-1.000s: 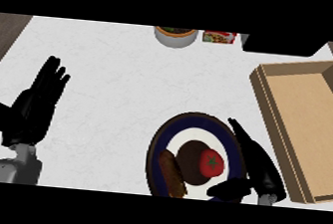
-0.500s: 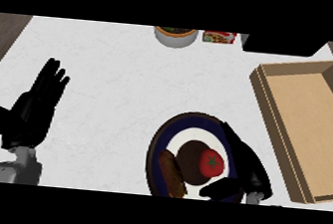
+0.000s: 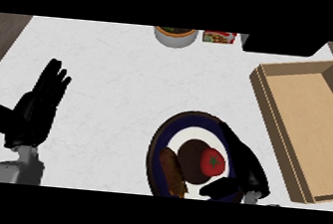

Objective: Pick the tomato from the plate and place it in the cardboard box

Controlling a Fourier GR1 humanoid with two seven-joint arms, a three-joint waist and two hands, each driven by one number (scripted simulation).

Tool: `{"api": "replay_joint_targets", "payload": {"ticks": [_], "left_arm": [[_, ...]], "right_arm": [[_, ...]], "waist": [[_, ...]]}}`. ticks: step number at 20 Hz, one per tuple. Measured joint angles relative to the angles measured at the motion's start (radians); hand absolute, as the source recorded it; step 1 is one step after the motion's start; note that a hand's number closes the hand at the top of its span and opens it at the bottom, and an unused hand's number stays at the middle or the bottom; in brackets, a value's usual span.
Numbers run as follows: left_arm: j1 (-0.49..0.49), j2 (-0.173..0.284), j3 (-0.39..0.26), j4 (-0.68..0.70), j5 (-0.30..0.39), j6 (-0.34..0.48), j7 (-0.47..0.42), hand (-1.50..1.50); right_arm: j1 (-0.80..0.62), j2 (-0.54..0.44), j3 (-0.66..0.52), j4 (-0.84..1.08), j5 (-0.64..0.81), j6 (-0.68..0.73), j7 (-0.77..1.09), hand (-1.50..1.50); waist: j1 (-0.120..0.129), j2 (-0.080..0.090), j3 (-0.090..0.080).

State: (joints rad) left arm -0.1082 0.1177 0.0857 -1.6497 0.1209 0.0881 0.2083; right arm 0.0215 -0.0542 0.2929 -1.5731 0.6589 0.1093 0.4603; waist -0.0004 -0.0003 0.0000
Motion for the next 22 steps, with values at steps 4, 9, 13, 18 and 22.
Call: {"api": "replay_joint_targets", "payload": {"ticks": [4,9,13,18,22], "left_arm": [[-0.019,0.004,0.008,0.015,-0.003,-0.003,0.01,0.0],[-0.022,-0.004,0.005,-0.004,-0.007,0.004,0.025,0.0],[0.003,-0.011,-0.002,-0.022,-0.016,0.005,0.022,0.0],[0.012,-0.018,-0.011,-0.031,-0.013,-0.004,0.022,0.0],[0.007,-0.018,-0.009,-0.019,-0.014,-0.008,0.005,0.0]], "right_arm": [[0.002,0.013,0.01,0.031,0.023,-0.028,-0.03,1.5],[-0.016,0.002,0.043,0.063,0.096,-0.067,-0.084,1.5],[-0.01,-0.004,0.053,0.035,0.137,-0.08,-0.085,1.5],[-0.116,0.03,0.175,0.075,0.286,-0.069,0.003,1.5],[-0.251,0.044,0.321,0.151,0.367,-0.082,0.12,1.5]], "waist": [[0.0,0.0,0.0],[0.0,-0.002,-0.001],[0.0,-0.001,-0.001],[0.011,0.0,-0.001],[0.021,0.001,-0.001]]}}
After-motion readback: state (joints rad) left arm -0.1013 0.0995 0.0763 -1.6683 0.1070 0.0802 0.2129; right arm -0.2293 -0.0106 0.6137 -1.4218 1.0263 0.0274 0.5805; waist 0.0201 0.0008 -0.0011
